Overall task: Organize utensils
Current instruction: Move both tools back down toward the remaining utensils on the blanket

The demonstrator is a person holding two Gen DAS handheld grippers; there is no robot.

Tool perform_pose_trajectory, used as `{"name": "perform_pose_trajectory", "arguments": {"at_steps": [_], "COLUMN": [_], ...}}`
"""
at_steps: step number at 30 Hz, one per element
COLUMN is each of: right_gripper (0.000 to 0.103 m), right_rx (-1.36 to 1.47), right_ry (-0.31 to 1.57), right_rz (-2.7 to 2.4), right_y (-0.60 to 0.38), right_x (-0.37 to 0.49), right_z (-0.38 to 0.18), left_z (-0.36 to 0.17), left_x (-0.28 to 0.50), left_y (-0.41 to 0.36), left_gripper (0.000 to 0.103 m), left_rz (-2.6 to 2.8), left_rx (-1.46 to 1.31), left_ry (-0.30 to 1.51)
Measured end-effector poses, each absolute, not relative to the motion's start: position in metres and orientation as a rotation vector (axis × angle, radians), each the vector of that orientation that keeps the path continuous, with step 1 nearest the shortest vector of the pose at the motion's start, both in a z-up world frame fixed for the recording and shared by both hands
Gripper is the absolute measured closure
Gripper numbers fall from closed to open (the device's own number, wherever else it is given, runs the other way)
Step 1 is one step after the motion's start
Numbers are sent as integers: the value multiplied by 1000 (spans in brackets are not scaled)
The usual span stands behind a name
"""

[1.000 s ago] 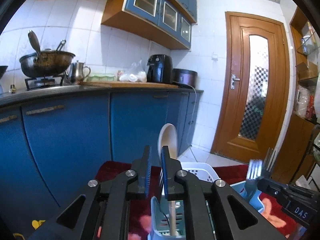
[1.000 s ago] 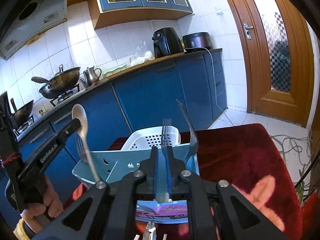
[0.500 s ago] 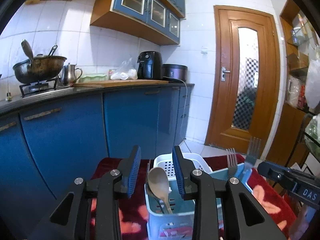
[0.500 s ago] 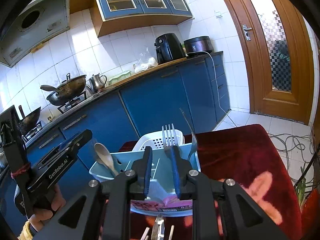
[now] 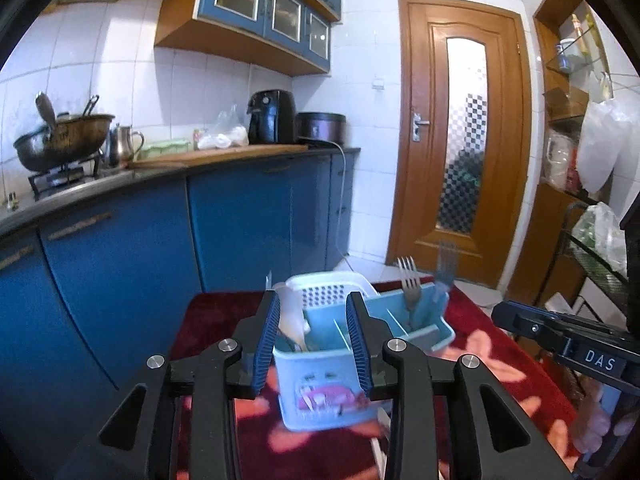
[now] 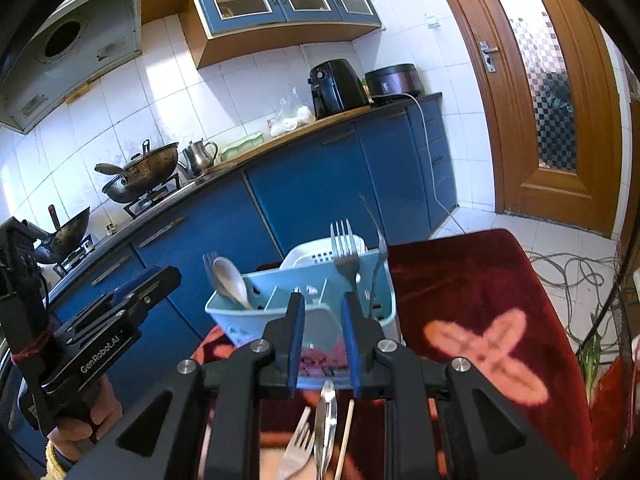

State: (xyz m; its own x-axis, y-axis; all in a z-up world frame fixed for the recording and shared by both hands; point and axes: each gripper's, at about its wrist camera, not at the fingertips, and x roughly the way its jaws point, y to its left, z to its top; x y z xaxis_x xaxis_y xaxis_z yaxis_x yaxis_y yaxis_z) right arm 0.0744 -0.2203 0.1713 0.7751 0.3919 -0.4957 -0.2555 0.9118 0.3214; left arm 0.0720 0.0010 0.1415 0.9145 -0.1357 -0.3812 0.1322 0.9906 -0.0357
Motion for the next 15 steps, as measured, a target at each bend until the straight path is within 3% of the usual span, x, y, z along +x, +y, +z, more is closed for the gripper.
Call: {"name": "perform_pose_trajectory", "arguments": {"at_steps": [15], "right_gripper": [82], "right_rx": [226], "right_ry": [681], "right_rz": [343], "right_y": [-233], "right_x": [23], "right_z": [154], "left_z": [110], "left_x": [28], "left_y": [-3], "left_gripper": [68], "left_rz": [-166], "left_rx": [-23], "left_ry": [523]}}
